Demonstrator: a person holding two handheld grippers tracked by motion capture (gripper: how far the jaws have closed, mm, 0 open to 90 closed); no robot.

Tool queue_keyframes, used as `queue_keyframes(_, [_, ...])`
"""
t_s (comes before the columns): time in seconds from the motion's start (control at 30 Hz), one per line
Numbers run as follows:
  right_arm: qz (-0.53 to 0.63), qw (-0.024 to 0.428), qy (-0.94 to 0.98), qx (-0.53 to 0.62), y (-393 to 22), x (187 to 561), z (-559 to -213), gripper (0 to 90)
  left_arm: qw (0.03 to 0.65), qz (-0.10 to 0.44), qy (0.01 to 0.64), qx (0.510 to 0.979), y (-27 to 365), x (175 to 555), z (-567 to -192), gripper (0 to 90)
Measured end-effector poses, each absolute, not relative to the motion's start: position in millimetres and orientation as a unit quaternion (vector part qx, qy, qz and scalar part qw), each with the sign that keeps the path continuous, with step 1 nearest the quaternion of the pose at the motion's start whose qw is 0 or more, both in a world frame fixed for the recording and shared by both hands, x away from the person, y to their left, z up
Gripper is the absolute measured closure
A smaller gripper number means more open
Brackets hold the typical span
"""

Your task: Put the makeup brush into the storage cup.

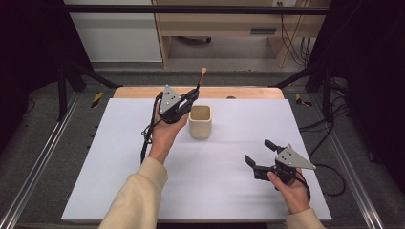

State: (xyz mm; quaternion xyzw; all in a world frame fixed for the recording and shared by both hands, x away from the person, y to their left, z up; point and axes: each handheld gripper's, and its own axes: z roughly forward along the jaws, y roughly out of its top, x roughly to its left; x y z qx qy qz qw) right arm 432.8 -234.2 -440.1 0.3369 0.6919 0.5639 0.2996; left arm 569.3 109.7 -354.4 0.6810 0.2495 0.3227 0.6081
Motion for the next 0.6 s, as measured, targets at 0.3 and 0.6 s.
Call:
queue_keyframes(0.3, [0.561,0.299,0.695,0.336,-233.4,433.5,-441.2,10.4,0.613,0.31,0.257,0.68,109.2,578.1,-362.3,83.4])
queue_keyframes(0.6, [0.559,0.298,0.697,0.336,-233.3,433.1,-441.9,10.4,0.614,0.303,0.264,0.679,106.5,584.1,-372.0,83.5])
